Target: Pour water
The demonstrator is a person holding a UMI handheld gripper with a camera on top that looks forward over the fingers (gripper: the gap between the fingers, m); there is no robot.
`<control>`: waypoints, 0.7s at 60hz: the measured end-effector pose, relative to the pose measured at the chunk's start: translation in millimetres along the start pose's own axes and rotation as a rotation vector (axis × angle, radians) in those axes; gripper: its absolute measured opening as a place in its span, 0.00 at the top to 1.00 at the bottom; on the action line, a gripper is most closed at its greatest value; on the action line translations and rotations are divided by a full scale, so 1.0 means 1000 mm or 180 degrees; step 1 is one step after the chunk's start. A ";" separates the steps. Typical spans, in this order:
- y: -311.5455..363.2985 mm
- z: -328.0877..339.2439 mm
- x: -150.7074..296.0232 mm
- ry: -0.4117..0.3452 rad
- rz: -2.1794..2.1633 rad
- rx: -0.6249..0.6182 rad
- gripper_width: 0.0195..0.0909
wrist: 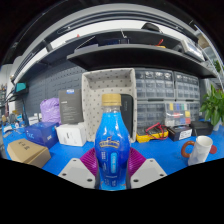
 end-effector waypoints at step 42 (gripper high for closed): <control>-0.140 0.032 0.041 0.0617 -0.4509 -0.0103 0.77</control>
Point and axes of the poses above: the point between the fingertips, and its own axes, seen from behind it with the camera up: y to the left, x up, z backward, against the way the camera looks, the point moved 4 cm from there along z, backward, against the way the camera looks, and after that the axes turned 3 degrees about z, right-handed, at the moved point
